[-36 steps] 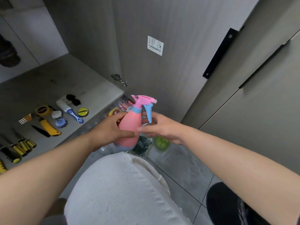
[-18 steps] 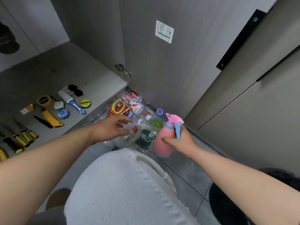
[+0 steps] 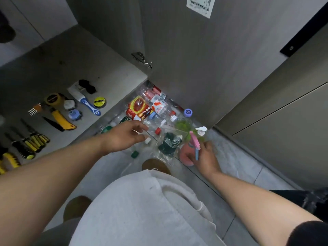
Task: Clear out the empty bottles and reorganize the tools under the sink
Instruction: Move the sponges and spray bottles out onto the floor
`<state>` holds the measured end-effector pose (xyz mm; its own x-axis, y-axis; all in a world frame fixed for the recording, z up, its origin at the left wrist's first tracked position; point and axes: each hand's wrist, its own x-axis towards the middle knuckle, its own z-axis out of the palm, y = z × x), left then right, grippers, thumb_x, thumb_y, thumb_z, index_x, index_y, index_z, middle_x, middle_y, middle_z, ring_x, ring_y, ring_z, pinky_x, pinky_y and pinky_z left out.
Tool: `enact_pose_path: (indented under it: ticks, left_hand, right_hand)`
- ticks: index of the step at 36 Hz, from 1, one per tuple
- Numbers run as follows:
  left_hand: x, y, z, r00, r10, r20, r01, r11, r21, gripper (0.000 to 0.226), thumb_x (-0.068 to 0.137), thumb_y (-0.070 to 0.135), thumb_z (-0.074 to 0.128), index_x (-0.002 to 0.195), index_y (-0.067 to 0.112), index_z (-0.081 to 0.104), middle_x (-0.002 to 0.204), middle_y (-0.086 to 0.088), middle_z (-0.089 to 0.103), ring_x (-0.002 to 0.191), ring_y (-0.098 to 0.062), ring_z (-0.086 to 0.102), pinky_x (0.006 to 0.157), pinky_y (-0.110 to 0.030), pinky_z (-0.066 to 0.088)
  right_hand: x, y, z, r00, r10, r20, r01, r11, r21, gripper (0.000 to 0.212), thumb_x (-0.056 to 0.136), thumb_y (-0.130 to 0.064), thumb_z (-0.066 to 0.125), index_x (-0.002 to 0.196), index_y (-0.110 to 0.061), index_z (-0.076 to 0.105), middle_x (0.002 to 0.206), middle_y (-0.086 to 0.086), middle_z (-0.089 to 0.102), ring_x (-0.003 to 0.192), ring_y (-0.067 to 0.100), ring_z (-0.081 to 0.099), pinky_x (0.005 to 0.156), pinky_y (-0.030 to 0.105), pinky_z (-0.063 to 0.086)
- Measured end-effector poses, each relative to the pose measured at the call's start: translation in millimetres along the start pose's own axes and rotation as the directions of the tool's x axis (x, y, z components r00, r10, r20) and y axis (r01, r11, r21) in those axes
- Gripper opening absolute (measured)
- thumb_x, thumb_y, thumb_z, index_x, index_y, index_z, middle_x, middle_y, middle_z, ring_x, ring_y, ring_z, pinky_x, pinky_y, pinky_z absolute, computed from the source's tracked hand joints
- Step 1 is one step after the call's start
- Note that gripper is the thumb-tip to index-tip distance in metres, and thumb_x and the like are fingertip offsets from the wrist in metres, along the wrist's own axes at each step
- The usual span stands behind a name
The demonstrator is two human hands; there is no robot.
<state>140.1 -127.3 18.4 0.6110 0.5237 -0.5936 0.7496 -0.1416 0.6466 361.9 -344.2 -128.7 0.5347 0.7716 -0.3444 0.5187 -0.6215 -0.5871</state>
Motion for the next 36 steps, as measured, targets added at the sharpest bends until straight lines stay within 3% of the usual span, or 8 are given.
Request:
enact_pose_path:
  ticks: [5,8,12,19,23,27,31,36]
  left_hand:
    - [6,-6,-3,1.0,0.005,-0.004,-0.005,1.0,0.004,0.031,0.096,0.031,0.067,0.127,0.035,0.061,0.134,0.003,0.06,0.117,-0.016,0.06,0.089,-0.027,0.049]
    - [7,-7,-5,1.0,0.012,-0.017,-0.012,1.0,-0.002,0.029,0.096,0.03,0.067,0.124,0.035,0.062,0.133,0.003,0.06,0.116,-0.016,0.06,0.089,-0.026,0.049]
    - [3,-6,-7,0.999,0.027,-0.041,-0.026,0.999,0.019,0.027,0.096,0.031,0.067,0.121,0.037,0.06,0.128,0.006,0.057,0.114,-0.014,0.056,0.084,-0.026,0.046]
    - [-11,-8,-29,0.997,0.048,-0.057,-0.043,0.995,0.093,0.031,0.095,0.031,0.067,0.126,0.03,0.063,0.125,0.006,0.062,0.116,-0.016,0.059,0.097,-0.032,0.051]
    - [-27,-14,-47,0.992,0.094,-0.079,-0.081,0.986,0.145,0.018,0.095,0.03,0.068,0.108,0.041,0.061,0.108,0.018,0.062,0.107,-0.011,0.062,0.08,-0.017,0.045]
    - [-42,-33,-73,0.986,0.083,-0.147,-0.034,0.95,0.309,0.027,0.096,0.034,0.065,0.122,0.03,0.063,0.124,0.006,0.062,0.115,-0.014,0.058,0.097,-0.031,0.048]
    - [-57,-62,-101,0.976,0.038,-0.216,0.064,0.892,0.447,0.033,0.097,0.034,0.06,0.129,0.024,0.062,0.132,-0.003,0.059,0.121,-0.02,0.056,0.099,-0.031,0.046]
    - [-71,-110,-128,0.958,-0.043,-0.284,0.178,0.865,0.469,0.036,0.097,0.032,0.06,0.131,0.022,0.059,0.134,-0.007,0.056,0.125,-0.024,0.053,0.103,-0.03,0.043]
  right_hand:
    - [-4,-1,-3,0.994,0.019,0.111,-0.009,0.996,-0.084,0.097,0.082,-0.03,0.077,0.145,-0.054,0.008,0.148,0.009,0.035,0.126,0.038,0.051,0.092,0.048,0.052]
    - [-5,2,-10,0.986,0.008,0.168,0.029,0.976,-0.214,0.092,0.086,-0.026,0.072,0.155,-0.04,0.012,0.139,0.01,0.037,0.108,0.04,0.059,0.079,0.047,0.055]
    - [-6,4,-27,0.975,-0.002,0.224,0.096,0.908,-0.408,0.067,0.079,-0.016,0.07,0.133,-0.024,0.03,0.124,0.01,0.043,0.095,0.039,0.063,0.067,0.045,0.053]
    - [7,-48,-76,0.969,-0.226,-0.103,0.155,0.874,-0.461,0.021,0.08,-0.006,0.057,0.098,-0.017,0.056,0.104,0.007,0.057,0.09,0.037,0.062,0.063,0.037,0.043]
    - [21,-115,-84,0.894,-0.401,-0.199,0.3,0.866,-0.4,0.019,0.081,-0.002,0.053,0.088,-0.019,0.058,0.091,0.001,0.059,0.077,0.034,0.061,0.059,0.032,0.039]
    - [41,-183,-69,0.861,-0.508,0.0,0.487,0.824,-0.289,0.02,0.088,-0.007,0.05,0.089,-0.025,0.059,0.096,-0.006,0.054,0.082,0.025,0.057,0.068,0.036,0.049]
    - [63,-238,-39,0.778,-0.56,0.285,0.625,0.738,-0.255,0.022,0.088,-0.005,0.051,0.092,-0.024,0.062,0.103,-0.002,0.055,0.095,0.022,0.058,0.081,0.037,0.051]
    - [96,-284,11,0.689,-0.466,0.555,0.688,0.662,-0.299,0.022,0.089,-0.01,0.059,0.108,-0.02,0.063,0.116,0.007,0.057,0.106,0.026,0.058,0.093,0.039,0.051]
